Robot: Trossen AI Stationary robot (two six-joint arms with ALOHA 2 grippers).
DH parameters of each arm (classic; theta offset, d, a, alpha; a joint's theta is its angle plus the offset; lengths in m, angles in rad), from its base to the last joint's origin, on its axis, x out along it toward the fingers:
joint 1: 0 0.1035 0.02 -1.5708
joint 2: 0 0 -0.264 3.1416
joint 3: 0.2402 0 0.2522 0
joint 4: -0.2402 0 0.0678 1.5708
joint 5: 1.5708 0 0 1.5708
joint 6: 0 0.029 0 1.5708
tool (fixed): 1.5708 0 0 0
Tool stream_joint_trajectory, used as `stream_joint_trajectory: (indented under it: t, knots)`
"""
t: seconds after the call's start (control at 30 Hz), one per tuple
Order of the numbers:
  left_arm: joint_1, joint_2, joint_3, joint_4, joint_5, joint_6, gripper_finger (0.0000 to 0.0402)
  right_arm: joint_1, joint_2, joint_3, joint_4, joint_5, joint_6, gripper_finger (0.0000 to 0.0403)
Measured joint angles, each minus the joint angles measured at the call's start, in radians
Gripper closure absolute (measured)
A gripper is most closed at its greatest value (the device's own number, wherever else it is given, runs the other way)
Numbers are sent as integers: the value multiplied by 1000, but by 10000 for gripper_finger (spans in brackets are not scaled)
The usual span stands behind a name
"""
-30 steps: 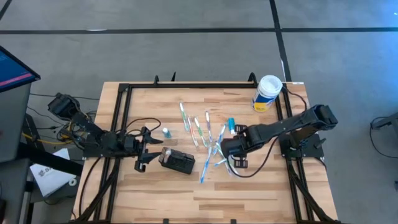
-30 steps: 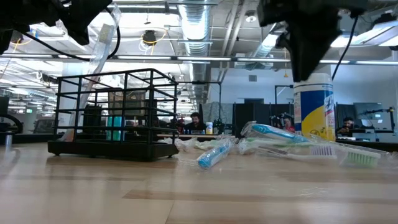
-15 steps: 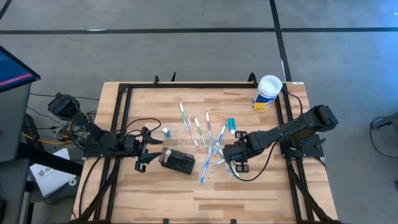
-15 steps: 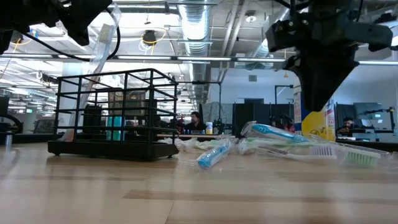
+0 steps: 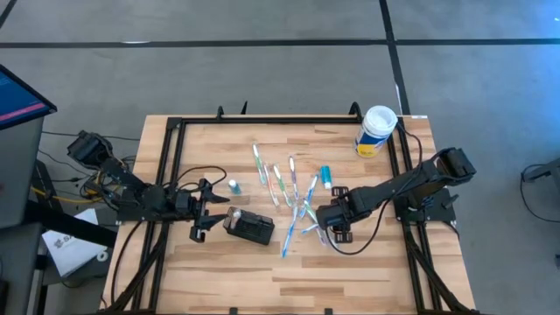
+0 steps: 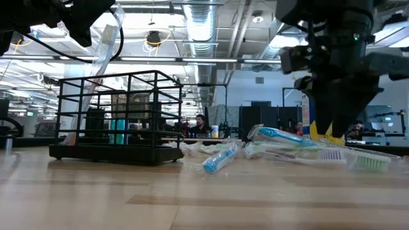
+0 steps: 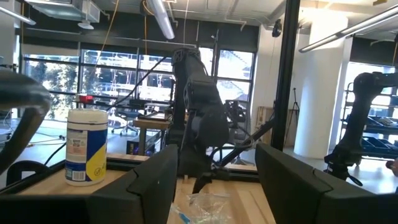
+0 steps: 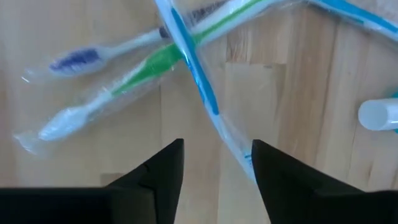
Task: Pick & Place toothbrushing station
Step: Put the bottom right blue toothbrush into the wire organizer
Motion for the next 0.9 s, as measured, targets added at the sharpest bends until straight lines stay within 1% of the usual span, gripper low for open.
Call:
stream_joint_trajectory:
  t: [0.1,0.2,0.43,0.6,0.73,0.9]
  knots:
    - [0,0,0,0,0,0,192,-9,0,-12,32,15,-8,218]
    - [0,0,0,0,0,0,192,-13,0,-14,40,27,-33,222]
    - [0,0,0,0,0,0,192,-13,0,-18,58,26,-65,245]
    - [0,0,0,0,0,0,192,-13,1,-76,135,10,-65,257]
    - [0,0,0,0,0,0,192,-13,1,-90,144,2,-66,266]
    - [0,0,0,0,0,0,192,-18,1,-91,160,5,-67,293]
